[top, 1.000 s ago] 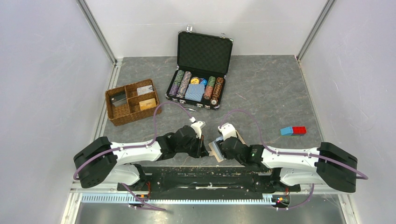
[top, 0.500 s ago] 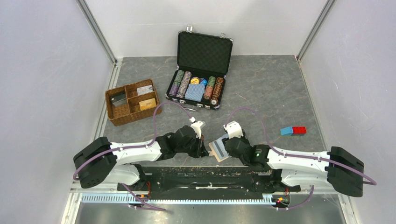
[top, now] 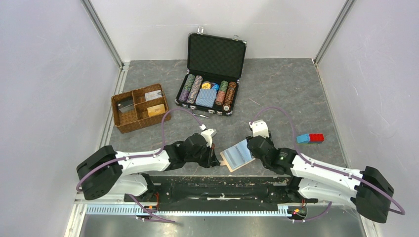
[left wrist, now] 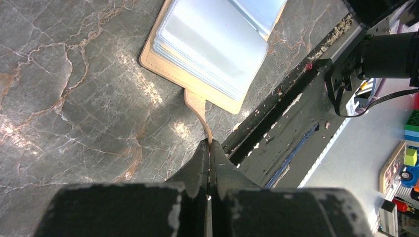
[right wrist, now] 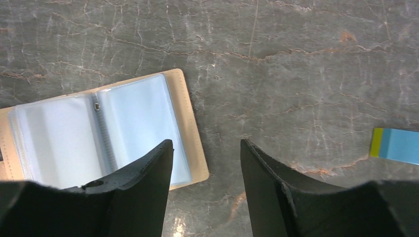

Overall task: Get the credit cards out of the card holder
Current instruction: Open the card holder at the center of the board.

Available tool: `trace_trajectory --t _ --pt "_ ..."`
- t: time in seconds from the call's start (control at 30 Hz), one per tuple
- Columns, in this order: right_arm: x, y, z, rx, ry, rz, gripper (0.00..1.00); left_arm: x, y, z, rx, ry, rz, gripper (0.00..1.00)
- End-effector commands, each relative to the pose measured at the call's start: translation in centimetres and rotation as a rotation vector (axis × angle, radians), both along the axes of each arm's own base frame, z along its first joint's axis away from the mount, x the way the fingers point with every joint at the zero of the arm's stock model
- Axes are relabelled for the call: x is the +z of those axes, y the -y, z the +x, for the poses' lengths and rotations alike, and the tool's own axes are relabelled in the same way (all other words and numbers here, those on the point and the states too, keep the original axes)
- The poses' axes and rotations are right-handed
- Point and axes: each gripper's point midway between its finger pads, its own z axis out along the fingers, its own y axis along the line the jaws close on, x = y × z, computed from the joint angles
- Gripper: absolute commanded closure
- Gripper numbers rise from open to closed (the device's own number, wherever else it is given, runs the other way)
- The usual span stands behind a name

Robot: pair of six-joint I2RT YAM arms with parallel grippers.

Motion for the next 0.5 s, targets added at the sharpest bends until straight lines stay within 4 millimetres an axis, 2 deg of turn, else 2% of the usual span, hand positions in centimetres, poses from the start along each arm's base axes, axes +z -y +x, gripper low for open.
trace_trajectory --t 0.0,0.1,0.23,0.33,0.47 --pt "3.8 -1.3 0.6 0.027 0.026 0.068 0.46 1.3 0.3 0.4 -0.004 0.043 -0.039 0.98" --pt "5.0 -4.2 -0.1 0.158 0.011 0.176 0.45 1.3 0.4 0.5 -0.004 0.043 -0.04 0.98" --pt "4.3 -7.7 -1.5 0.31 -0.032 0.312 0.42 1.3 0.5 0.6 -0.004 0.042 -0.039 0.98" --pt "3.0 -8.6 -2.0 0.32 -0.071 0.342 0.41 1.4 0.6 0.5 -0.007 0.041 -0.042 0.98" --pt "1.4 -8.9 -2.1 0.305 -0.089 0.321 0.32 1.5 0.5 0.5 -0.007 0.04 -0.043 0.98"
